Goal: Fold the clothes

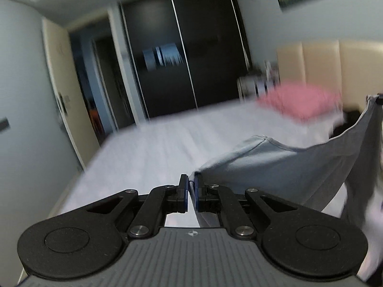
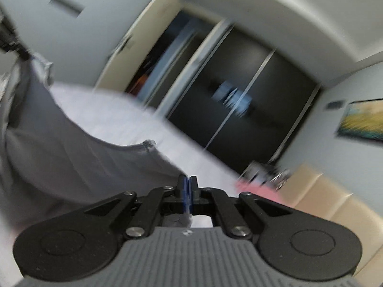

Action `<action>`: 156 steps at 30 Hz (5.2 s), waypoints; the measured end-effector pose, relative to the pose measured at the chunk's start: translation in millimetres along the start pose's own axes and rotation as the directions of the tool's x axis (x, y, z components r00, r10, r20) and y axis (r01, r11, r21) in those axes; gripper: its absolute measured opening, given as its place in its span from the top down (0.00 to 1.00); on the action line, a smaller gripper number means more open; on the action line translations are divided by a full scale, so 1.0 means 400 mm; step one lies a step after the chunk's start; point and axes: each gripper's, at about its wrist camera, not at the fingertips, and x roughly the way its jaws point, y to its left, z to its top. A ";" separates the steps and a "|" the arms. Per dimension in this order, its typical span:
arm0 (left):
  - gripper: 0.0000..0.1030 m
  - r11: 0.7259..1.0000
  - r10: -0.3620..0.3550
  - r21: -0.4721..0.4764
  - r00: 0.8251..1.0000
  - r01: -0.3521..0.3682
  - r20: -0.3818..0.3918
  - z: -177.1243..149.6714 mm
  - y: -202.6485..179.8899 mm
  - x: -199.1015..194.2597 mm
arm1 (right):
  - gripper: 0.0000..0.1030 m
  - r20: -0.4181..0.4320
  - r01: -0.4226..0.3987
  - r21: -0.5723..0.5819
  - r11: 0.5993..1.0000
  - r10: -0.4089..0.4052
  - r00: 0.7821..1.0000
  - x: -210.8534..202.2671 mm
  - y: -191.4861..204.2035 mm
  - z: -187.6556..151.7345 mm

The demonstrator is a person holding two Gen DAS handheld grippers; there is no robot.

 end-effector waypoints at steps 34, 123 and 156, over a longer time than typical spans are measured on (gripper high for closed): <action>0.97 0.994 0.044 -0.105 0.878 0.007 0.476 0.139 0.018 -0.508 | 1.00 0.357 0.241 0.270 0.932 -0.329 0.874 -0.430 -0.219 0.284; 0.56 0.979 -0.131 -0.203 0.822 0.019 -0.555 -0.477 -0.107 0.353 | 0.56 -0.584 -0.005 0.601 0.799 0.444 0.680 0.189 0.085 -0.523; 1.00 0.959 -0.103 -0.272 0.791 -0.082 -0.603 -0.584 -0.080 0.373 | 0.96 -0.637 0.194 0.440 0.877 0.153 0.756 0.255 -0.132 -0.433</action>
